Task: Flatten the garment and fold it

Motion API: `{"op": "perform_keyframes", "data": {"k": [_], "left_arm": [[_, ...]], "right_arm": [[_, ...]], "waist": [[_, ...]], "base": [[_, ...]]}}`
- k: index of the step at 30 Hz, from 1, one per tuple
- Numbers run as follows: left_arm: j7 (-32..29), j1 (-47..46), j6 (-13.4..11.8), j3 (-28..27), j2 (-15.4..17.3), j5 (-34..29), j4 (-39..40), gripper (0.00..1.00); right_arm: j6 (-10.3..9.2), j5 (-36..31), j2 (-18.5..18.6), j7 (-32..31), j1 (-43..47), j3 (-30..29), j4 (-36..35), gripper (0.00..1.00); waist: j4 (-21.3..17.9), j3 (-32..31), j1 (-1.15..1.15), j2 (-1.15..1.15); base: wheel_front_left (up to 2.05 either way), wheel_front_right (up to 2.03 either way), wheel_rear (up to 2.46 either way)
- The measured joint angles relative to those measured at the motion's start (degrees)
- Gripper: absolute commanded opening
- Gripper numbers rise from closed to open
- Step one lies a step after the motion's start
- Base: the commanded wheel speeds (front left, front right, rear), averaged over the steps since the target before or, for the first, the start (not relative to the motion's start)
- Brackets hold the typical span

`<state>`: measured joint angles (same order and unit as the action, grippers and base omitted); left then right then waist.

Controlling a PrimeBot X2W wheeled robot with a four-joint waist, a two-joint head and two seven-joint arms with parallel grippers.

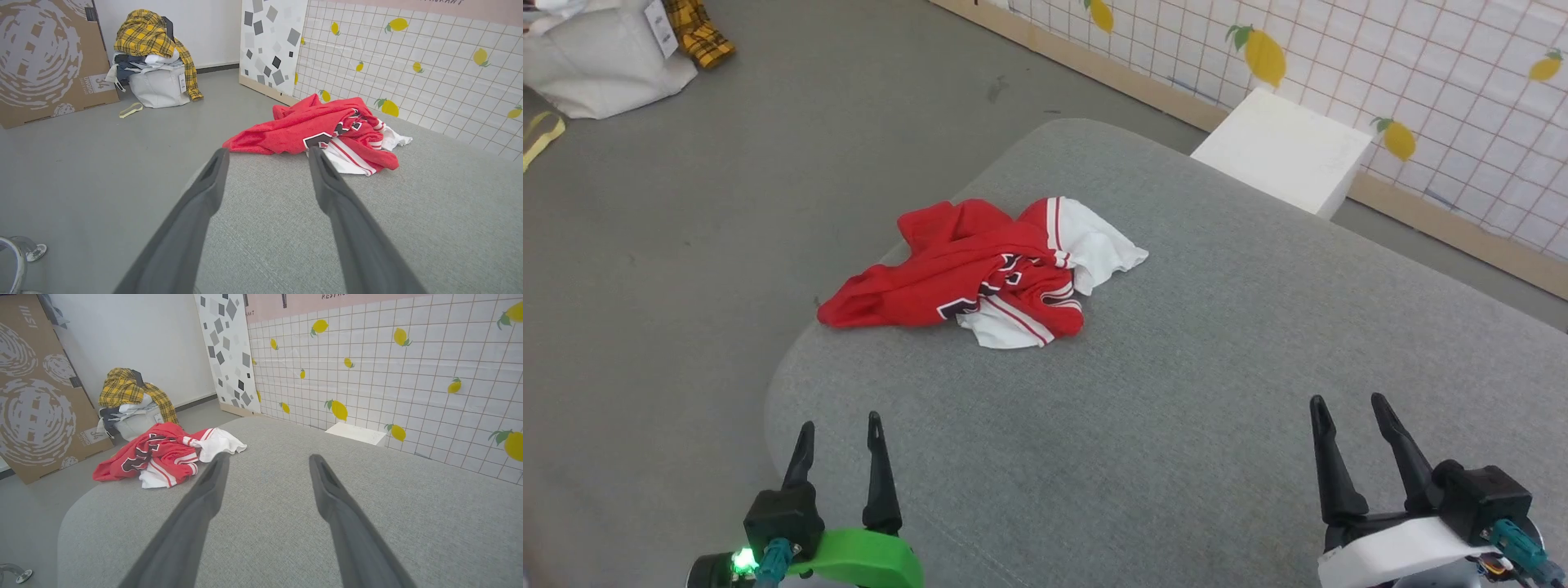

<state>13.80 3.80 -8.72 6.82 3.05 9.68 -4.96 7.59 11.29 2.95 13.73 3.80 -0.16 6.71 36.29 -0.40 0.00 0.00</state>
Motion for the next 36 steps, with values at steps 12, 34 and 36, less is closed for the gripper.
{"op": "perform_keyframes", "data": {"k": [12, 34, 36], "left_arm": [[0.75, 0.21, -0.57, 0.43, 0.0, 0.48, -0.48, 1.0], [-11.43, -32.48, 5.6, -7.79, 1.09, 14.79, -27.0, 1.0], [-14.68, -35.67, 5.52, -8.6, 1.42, 16.08, -30.74, 1.0]], "right_arm": [[0.0, 0.37, -0.07, 0.93, 0.04, -0.05, 0.32, 1.0], [-0.01, -5.57, -0.12, 0.94, -1.87, -0.47, -1.36, 1.0], [-0.01, -6.69, -0.12, 0.94, -1.94, -0.8, -1.67, 1.0]], "waist": [[0.56, 0.38, 0.0, 0.0], [-8.28, 6.06, 0.0, 0.0], [-9.69, 7.45, 0.0, 0.0]], "base": [[0.0, 0.0, 0.0], [0.0, 0.0, 0.0], [0.0, 0.0, 0.0]]}}
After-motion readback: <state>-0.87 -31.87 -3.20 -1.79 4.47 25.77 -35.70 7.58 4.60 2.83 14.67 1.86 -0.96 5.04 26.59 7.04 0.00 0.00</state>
